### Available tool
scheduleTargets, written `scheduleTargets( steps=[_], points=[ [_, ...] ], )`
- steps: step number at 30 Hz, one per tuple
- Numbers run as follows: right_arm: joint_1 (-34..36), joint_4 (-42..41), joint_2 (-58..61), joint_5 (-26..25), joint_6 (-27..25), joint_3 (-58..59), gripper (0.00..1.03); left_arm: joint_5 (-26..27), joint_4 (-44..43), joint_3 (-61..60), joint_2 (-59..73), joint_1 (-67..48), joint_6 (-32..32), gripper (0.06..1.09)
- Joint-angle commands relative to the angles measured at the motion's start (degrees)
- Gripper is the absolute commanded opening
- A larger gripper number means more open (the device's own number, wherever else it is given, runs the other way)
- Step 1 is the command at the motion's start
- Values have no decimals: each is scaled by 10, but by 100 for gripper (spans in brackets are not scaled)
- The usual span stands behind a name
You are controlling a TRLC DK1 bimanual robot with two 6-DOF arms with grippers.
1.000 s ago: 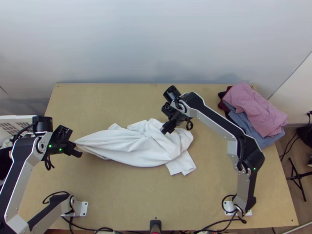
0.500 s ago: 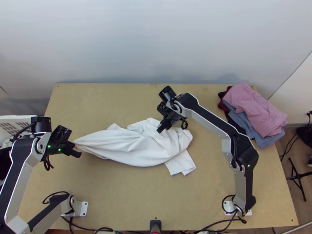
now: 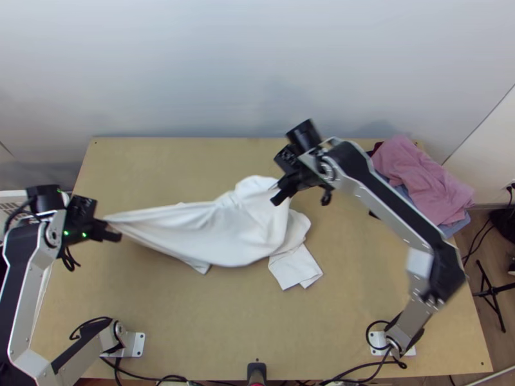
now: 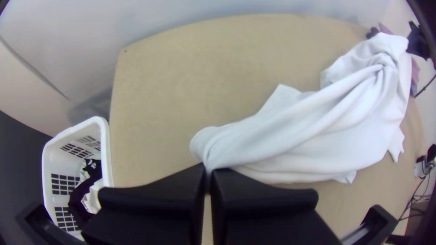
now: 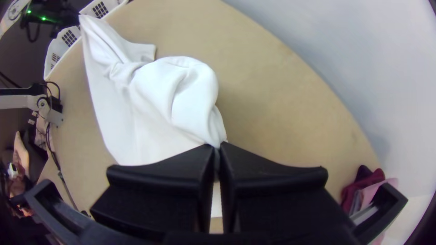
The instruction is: Fold the t-shirt
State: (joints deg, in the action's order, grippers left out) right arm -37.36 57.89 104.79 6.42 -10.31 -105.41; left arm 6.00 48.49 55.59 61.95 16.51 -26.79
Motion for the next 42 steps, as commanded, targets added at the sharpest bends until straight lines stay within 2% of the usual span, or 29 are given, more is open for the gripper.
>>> scheduleTargets(
  steps=[1, 4, 8, 12, 14, 19, 26, 29, 32, 37, 38, 42],
  points=[
    [1, 0, -130, -3, -29, -1, 3, 9, -48, 65, 26, 46, 24, 12],
    [1, 23, -172, -3, -41, -1, 3, 56, -51, 115, 44, 71, 32, 12],
    [4, 54, -222, -3, -32, 18, 3, 105, -55, 184, 69, 97, 104, 12],
    [12, 68, -282, -2, -22, 87, 3, 129, -58, 221, 68, 98, 169, 12],
    [18, 81, -311, -2, -18, 122, 3, 142, -57, 225, 57, 91, 179, 12],
    [16, 116, -365, 5, -31, 238, 3, 143, -28, 196, 19, 26, 151, 12],
    [-20, 121, -376, 15, -50, 405, 4, 129, -11, 67, -43, -106, 98, 12],
    [-31, 120, -354, 15, -52, 437, 22, 112, -8, 18, -57, -165, 85, 12],
    [-31, 121, -315, 14, -54, 474, 48, 93, -11, -25, -58, -213, 76, 12],
    [-25, 122, -292, 14, -60, 475, 80, 71, -17, -53, -58, -264, 76, 12],
    [-24, 123, -289, 13, -60, 469, 85, 68, -17, -58, -58, -271, 77, 12],
    [-19, 124, -259, 13, -54, 424, 86, 57, -24, -73, -58, -286, 82, 12]
  ],
)
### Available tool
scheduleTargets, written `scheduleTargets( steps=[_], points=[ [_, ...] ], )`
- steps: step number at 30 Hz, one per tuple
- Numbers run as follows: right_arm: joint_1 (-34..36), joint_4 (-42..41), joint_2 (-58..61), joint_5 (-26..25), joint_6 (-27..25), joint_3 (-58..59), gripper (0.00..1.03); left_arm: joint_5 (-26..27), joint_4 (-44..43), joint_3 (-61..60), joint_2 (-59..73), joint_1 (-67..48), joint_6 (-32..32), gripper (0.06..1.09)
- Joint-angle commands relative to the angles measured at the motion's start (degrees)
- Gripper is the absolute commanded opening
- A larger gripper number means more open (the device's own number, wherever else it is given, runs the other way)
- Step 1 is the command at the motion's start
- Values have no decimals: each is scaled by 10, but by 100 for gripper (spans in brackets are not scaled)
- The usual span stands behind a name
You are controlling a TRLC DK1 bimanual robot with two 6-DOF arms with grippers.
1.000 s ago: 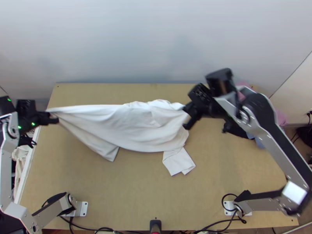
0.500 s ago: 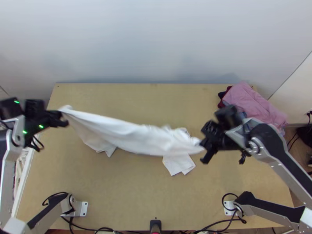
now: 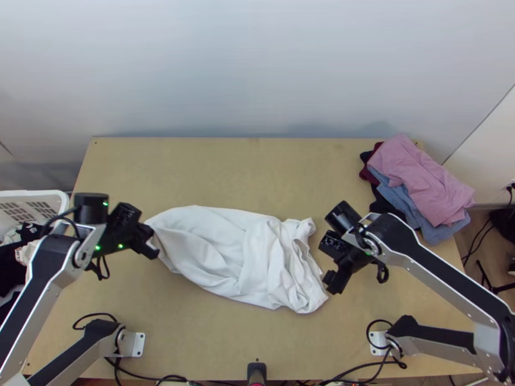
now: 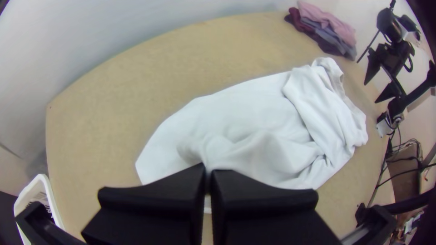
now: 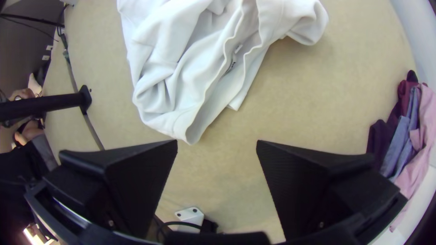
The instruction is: Fold the t-shirt
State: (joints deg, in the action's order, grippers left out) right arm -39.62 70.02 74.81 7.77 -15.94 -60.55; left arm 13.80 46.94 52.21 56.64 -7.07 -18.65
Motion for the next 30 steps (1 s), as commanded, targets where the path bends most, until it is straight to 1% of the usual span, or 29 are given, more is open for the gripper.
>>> scheduleTargets(
  steps=[1, 5, 13, 16, 19, 23, 30],
  points=[
    [2, 3, 53, 0, 4, -39, 86, -26, -11, -42, -5, -51, 0, 12],
    [-19, -1, 104, 0, 27, -97, 86, -39, -17, -51, -7, -51, -2, 12],
    [-83, -16, 219, 1, 43, -217, 86, -44, -22, -60, -21, -40, -2, 12],
    [-112, -17, 243, 1, 43, -220, 85, -44, -27, -54, -21, -18, -4, 12],
    [-126, -36, 259, 1, 43, -211, 85, -44, -27, -54, -22, -9, -5, 12],
    [-126, -66, 283, 2, 45, -222, 78, -45, -27, -56, -22, -8, -6, 12],
    [-125, -82, 311, 6, 47, -215, 78, -45, -28, -49, -22, 11, -16, 12]
  ],
)
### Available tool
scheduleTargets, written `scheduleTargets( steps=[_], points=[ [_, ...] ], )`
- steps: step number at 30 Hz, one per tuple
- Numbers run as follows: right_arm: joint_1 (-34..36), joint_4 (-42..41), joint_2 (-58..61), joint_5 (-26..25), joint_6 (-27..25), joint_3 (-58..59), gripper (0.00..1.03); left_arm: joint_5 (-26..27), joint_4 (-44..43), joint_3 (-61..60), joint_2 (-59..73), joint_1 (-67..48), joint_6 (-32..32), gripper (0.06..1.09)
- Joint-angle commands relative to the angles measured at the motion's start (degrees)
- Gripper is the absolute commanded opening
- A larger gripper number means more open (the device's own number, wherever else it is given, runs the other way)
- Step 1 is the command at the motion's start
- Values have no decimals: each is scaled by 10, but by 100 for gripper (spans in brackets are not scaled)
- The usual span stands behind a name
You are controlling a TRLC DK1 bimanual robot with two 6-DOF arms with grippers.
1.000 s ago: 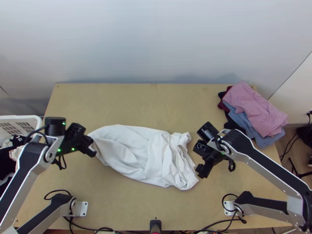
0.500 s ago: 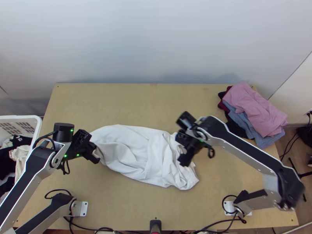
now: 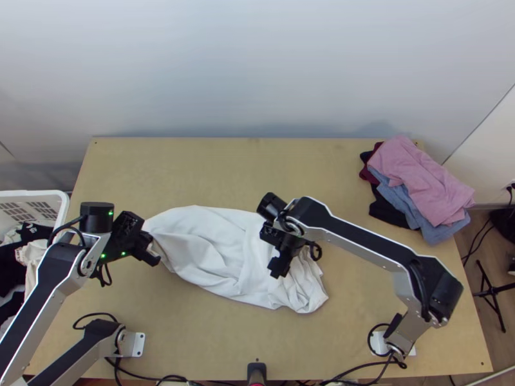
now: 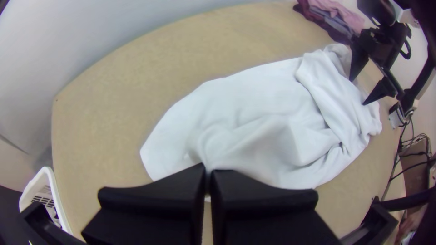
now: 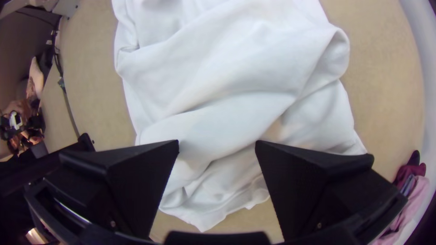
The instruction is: Fold the t-shirt
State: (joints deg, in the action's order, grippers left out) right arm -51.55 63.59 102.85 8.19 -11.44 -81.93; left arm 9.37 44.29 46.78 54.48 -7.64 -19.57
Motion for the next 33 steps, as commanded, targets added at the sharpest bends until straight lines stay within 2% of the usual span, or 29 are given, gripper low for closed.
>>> scheduleTargets(
  steps=[1, 4, 5, 15, 21, 26, 33],
  points=[
    [-6, -21, 32, 3, 2, -1, 78, 0, -2, 6, -1, 21, -10, 12],
    [-7, -28, 38, 3, 3, 3, 78, 0, -3, 6, -1, 25, -13, 12],
    [-7, -29, 39, 4, 3, 4, 74, 0, -4, 6, -1, 26, -14, 12],
    [1, -51, 2, 45, -5, 6, 5, 0, -10, 3, 0, 39, -22, 12],
    [16, -19, -98, 46, -4, -2, 3, 1, -11, 31, 7, 85, -27, 12],
    [59, -13, -202, 46, -1, -11, 3, 12, -1, 55, 7, 134, -28, 12],
    [103, 6, -256, 36, 19, -118, 3, 35, 10, 136, 18, 197, -13, 12]
  ],
)
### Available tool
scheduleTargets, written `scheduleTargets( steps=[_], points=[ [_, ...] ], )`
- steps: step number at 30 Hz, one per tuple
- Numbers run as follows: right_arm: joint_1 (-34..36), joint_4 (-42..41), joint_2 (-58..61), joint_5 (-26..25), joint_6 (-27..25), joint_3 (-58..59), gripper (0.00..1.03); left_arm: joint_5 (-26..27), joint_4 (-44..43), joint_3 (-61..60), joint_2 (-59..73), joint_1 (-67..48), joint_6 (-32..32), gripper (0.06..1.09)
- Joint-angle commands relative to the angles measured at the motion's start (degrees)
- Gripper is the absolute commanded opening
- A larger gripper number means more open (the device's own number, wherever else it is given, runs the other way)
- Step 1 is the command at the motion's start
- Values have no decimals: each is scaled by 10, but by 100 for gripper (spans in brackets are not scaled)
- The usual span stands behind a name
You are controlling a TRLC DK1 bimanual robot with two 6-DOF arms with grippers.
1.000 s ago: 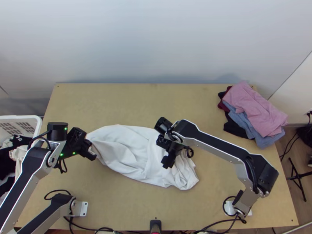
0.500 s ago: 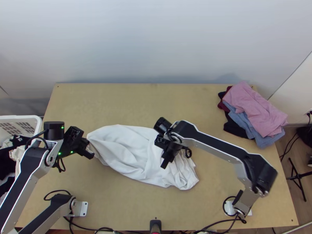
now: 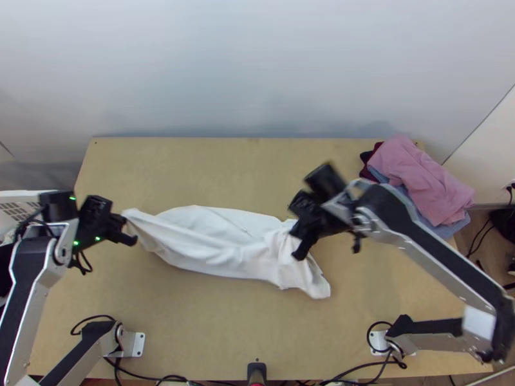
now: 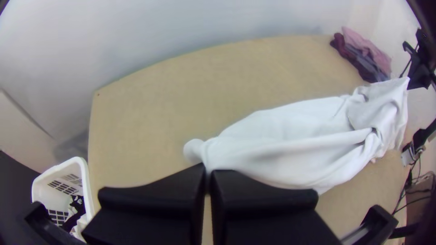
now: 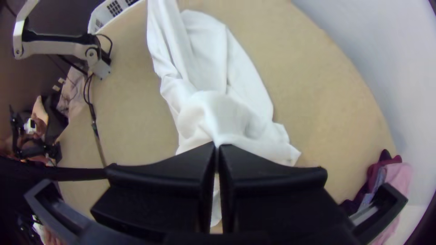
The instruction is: Fold the t-shirt
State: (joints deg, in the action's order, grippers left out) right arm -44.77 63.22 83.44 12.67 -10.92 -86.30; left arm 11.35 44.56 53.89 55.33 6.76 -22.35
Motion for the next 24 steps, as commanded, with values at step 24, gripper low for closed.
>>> scheduleTargets(
  steps=[24],
  points=[
    [109, -135, -171, -182, 22, -212, 3, 117, 185, 636, 166, 84, 138, 11]
  ],
)
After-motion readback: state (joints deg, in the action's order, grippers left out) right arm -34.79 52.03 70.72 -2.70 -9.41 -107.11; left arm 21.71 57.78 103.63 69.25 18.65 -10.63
